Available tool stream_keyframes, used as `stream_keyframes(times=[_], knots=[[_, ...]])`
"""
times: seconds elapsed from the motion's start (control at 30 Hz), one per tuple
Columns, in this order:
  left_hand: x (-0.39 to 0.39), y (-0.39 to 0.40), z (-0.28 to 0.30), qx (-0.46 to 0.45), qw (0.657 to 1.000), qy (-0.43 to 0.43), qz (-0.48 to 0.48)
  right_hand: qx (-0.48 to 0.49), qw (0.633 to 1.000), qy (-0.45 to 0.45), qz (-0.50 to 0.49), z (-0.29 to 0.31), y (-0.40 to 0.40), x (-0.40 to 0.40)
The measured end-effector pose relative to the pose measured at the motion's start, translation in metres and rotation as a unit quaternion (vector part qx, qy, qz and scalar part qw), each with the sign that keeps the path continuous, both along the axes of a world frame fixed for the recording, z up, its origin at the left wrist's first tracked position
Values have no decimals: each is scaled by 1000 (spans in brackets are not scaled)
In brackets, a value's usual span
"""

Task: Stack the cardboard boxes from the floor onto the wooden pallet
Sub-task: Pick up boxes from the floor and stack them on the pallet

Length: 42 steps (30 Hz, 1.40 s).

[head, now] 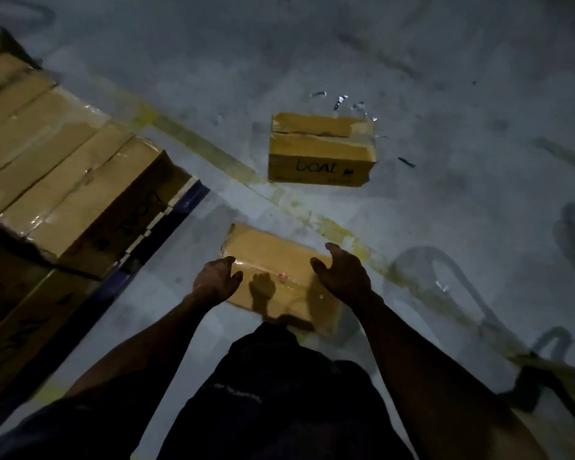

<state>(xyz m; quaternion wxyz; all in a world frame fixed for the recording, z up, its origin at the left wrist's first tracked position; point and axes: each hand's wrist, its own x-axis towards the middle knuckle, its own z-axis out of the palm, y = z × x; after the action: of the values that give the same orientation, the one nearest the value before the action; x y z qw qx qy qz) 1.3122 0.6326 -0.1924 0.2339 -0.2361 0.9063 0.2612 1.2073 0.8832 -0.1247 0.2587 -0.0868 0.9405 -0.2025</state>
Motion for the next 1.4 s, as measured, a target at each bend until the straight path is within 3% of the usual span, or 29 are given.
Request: stream_keyframes(times=[0.23, 0.43, 0.57, 0.7, 0.9, 1.0, 1.17, 1.4], knots=[[-50, 10, -4, -2, 990, 14, 138, 13, 991, -7, 131, -1, -20, -102], [-77, 55, -18, 17, 947, -15, 321, 23, 955, -76, 287, -24, -41, -185], [-81, 100, -16, 48, 882, -27, 468, 50, 912, -128, 385, -31, -47, -223], [-90, 140, -6, 58, 793, -7, 606, 56, 885, -137, 442, -34, -59, -239], [-90, 185, -37, 111, 599, 30, 793, 56, 866, -173, 465, -61, -82, -230], [-87, 191, -75, 129, 528, 54, 838, 55, 876, -198, 437, -105, -86, -222], [-85, 189, -170, 140, 475, 50, 868, 99, 897, -221, 369, -209, -87, -222], [-79, 182, -336, 156, 455, 42, 876, 131, 908, -195, 347, -371, -91, -230]])
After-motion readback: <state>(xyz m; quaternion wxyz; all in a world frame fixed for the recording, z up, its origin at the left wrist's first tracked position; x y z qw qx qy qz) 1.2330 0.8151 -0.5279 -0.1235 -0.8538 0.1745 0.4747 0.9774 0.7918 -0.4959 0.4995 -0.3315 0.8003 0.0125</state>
